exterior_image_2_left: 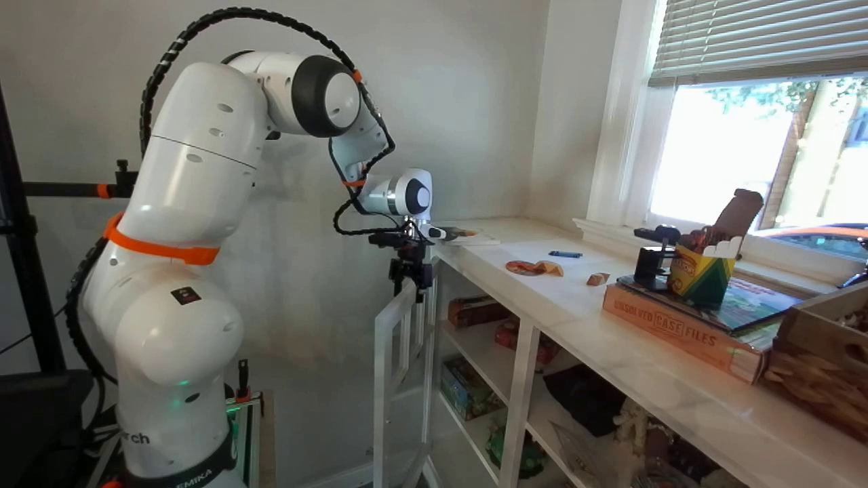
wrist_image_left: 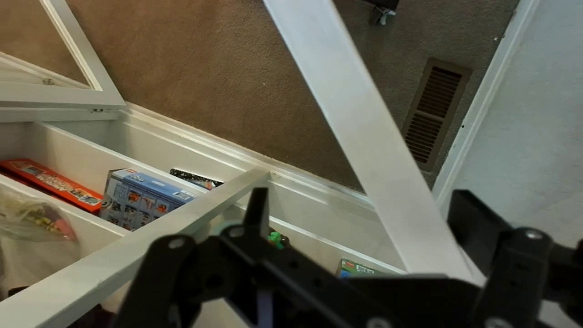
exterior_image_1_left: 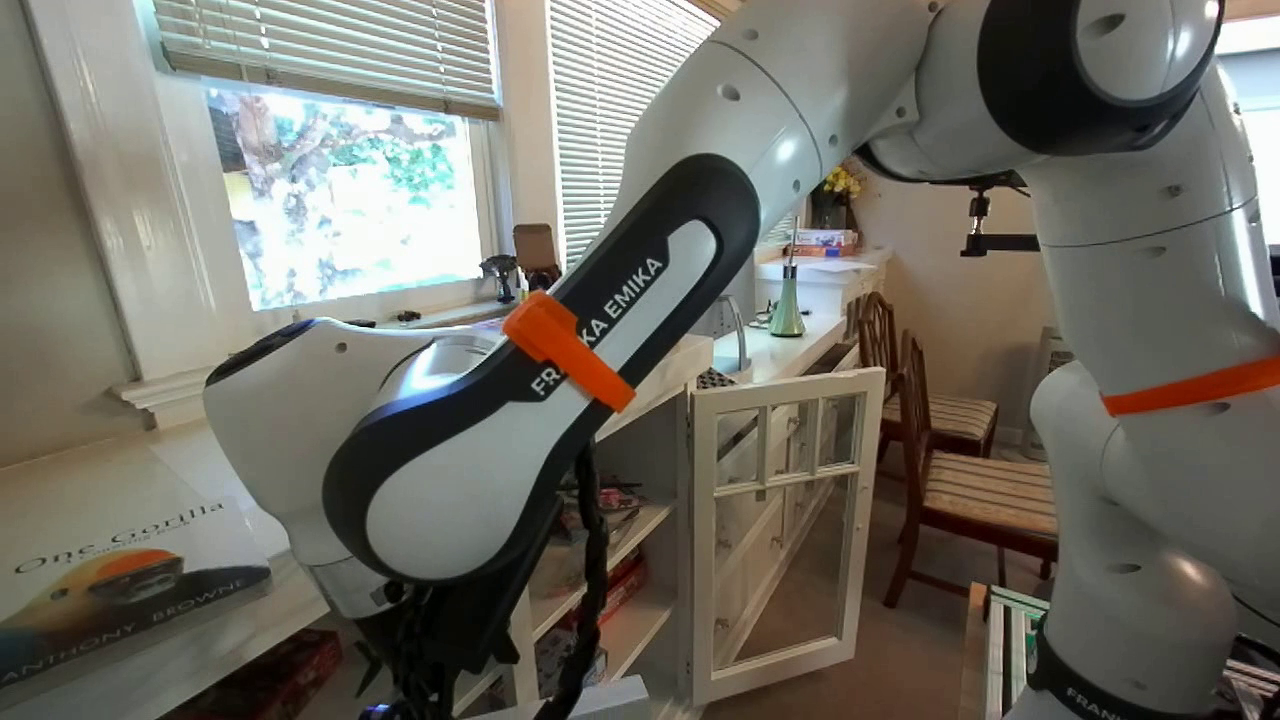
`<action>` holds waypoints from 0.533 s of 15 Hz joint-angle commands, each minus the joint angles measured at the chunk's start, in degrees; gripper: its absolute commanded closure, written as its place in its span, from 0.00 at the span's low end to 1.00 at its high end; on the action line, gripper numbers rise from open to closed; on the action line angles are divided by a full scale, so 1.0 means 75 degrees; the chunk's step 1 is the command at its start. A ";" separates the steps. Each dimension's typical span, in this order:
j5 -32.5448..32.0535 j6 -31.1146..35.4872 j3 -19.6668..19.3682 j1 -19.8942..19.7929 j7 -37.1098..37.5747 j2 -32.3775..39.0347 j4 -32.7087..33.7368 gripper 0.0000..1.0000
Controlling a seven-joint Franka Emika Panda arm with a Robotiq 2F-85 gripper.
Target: Close the left cabinet door.
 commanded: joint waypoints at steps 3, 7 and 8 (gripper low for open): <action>-0.0254 0.0196 -0.0018 -0.0138 0.0494 -0.0484 -0.0590 0.00; -0.0239 0.0303 -0.0017 -0.0257 0.0694 -0.0651 -0.0798 0.00; -0.0244 0.0349 -0.0017 -0.0286 0.0734 -0.0706 -0.0856 0.00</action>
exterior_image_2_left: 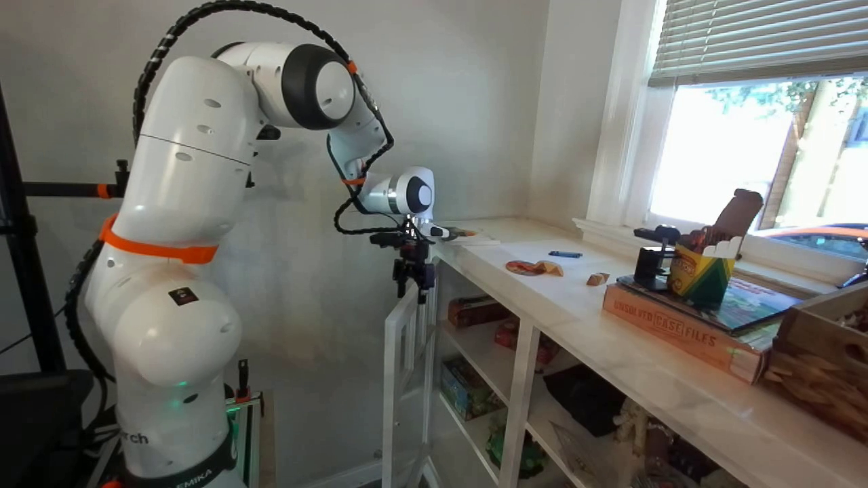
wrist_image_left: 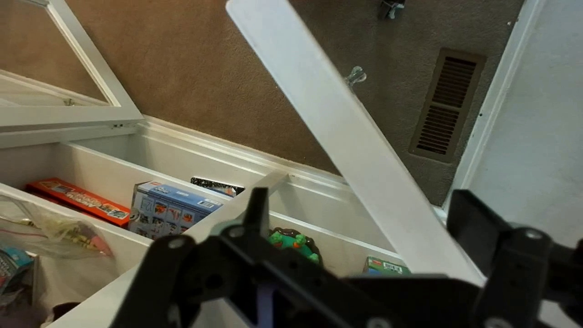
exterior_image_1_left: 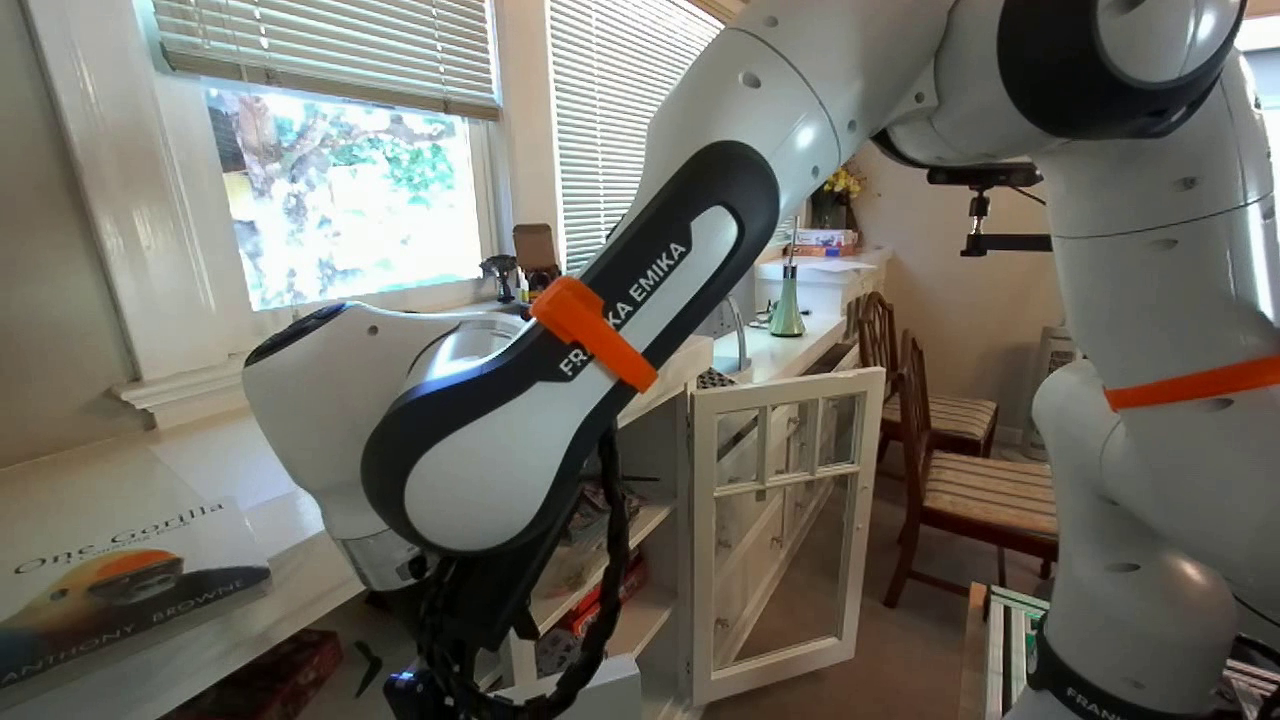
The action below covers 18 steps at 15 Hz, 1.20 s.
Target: Close the left cabinet door.
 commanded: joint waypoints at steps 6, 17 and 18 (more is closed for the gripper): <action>-0.0111 0.0725 0.0019 -0.0304 0.0605 -0.0561 -0.0834 0.00; -0.0352 0.1287 -0.0017 -0.0650 0.1092 -0.1085 -0.1451 0.00; -0.0397 0.1332 -0.0015 -0.0670 0.1160 -0.1119 -0.1495 0.00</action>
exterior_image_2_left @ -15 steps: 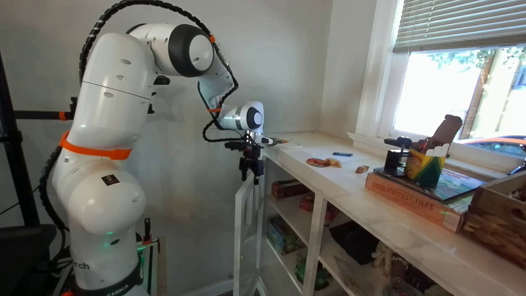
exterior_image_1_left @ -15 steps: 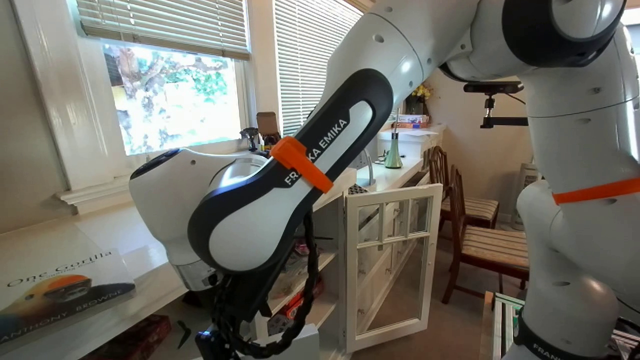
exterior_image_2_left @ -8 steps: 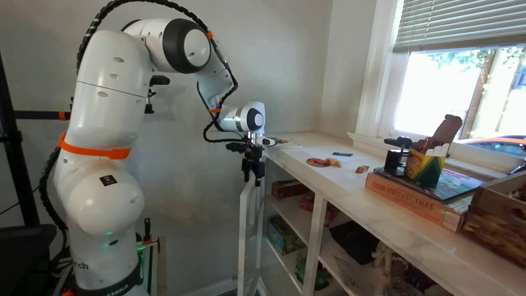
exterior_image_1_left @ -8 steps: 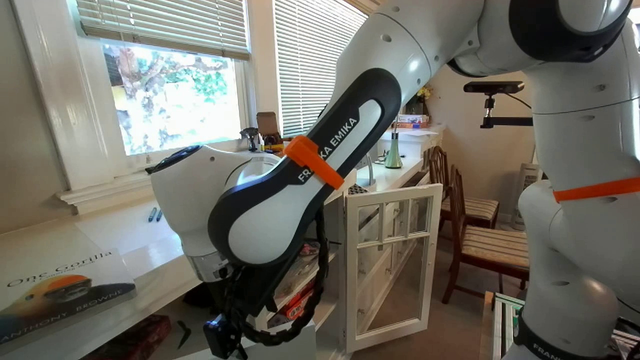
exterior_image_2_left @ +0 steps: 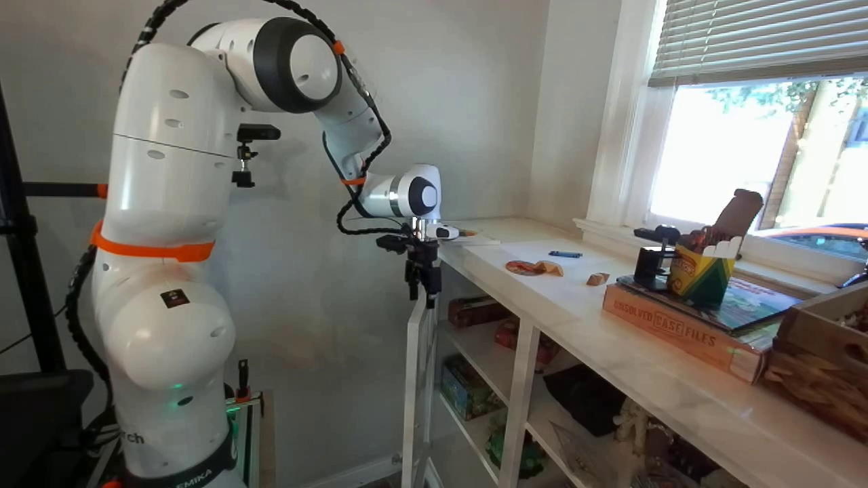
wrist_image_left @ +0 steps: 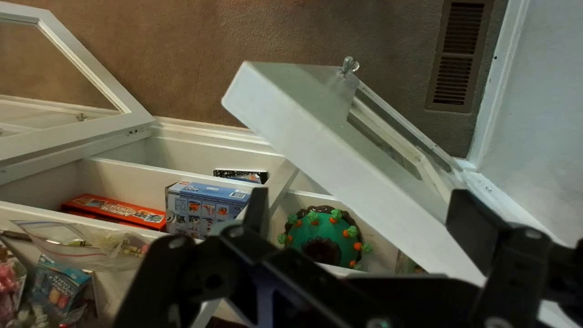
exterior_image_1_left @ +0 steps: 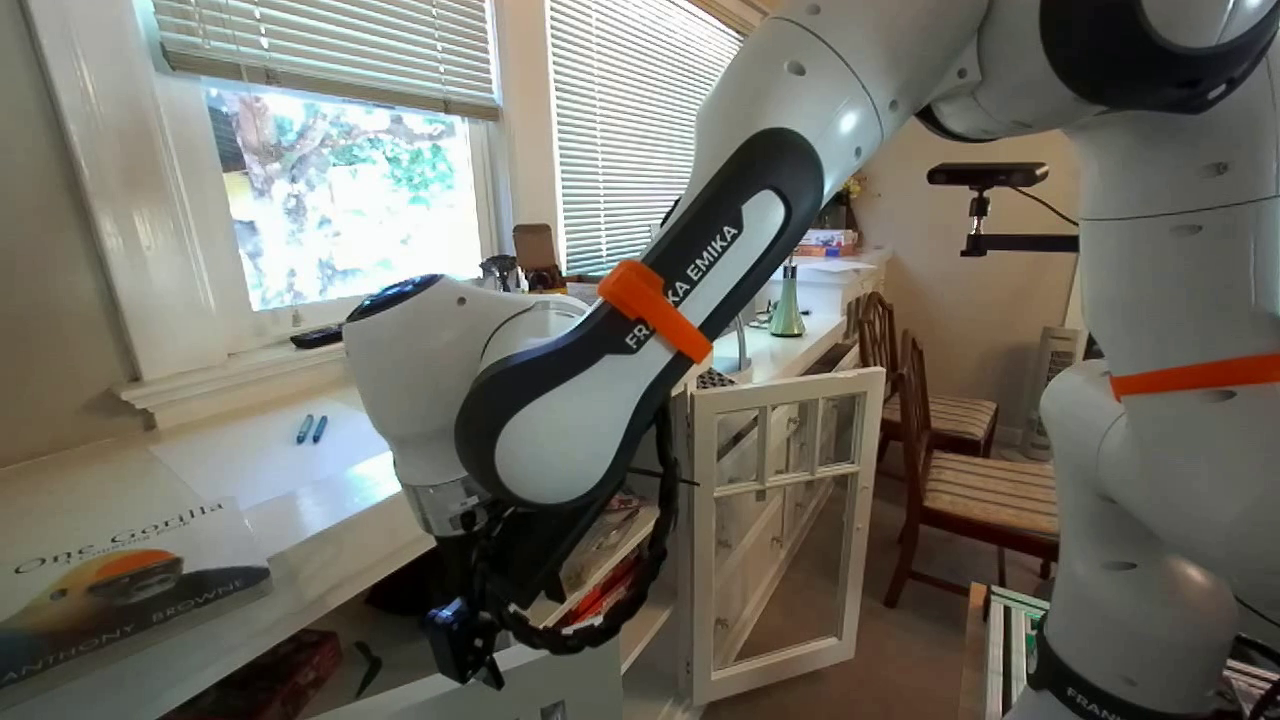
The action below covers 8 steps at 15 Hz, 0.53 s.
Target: Close the left cabinet door.
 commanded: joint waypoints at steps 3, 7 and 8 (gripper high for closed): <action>-0.0395 0.0392 0.0012 -0.0151 0.0501 -0.0400 -0.0491 0.00; -0.0532 0.0600 0.0023 -0.0241 0.0647 -0.0506 -0.0663 0.00; -0.0527 0.0688 0.0035 -0.0268 0.0623 -0.0515 -0.0714 0.00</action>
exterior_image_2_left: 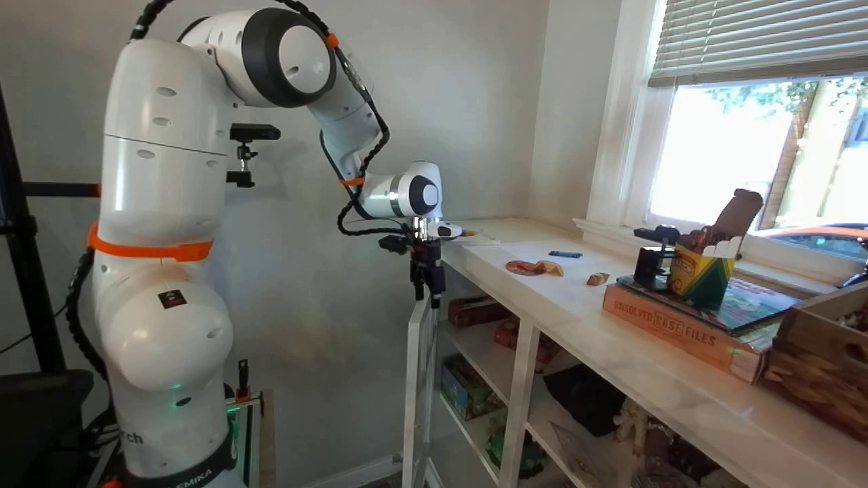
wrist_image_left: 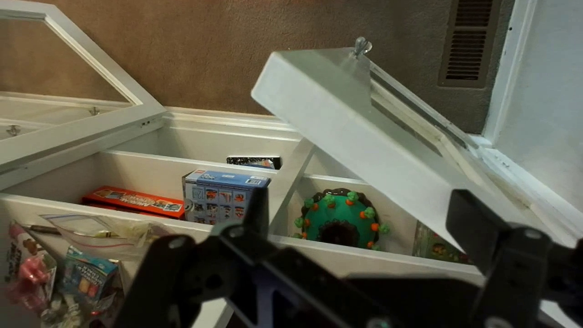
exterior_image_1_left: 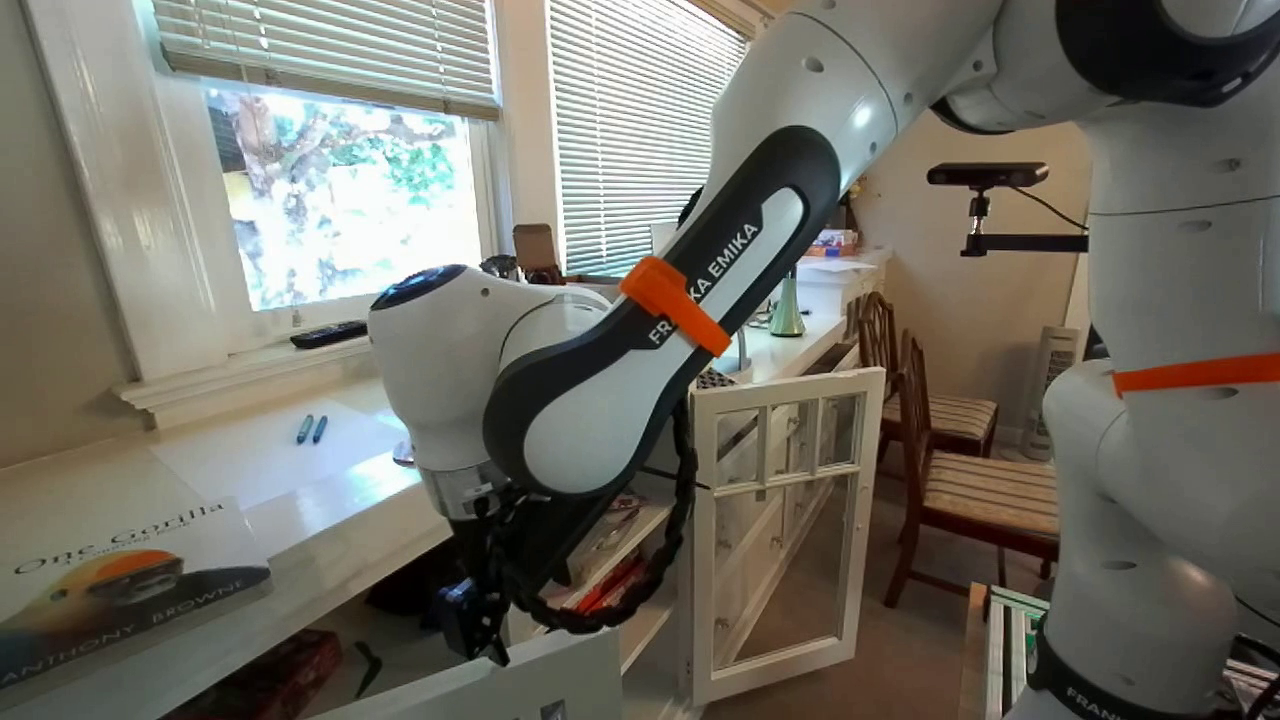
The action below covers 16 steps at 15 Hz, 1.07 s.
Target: Close the left cabinet door.
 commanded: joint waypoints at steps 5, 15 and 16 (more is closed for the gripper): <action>0.0137 0.0764 0.0123 -0.0184 0.0015 -0.0421 -0.0646 0.00; 0.2337 0.1501 0.0462 -0.0401 -0.2233 -0.0663 -0.0854 0.00; 0.2581 0.1506 0.0483 -0.0415 -0.2462 -0.0621 -0.0824 0.00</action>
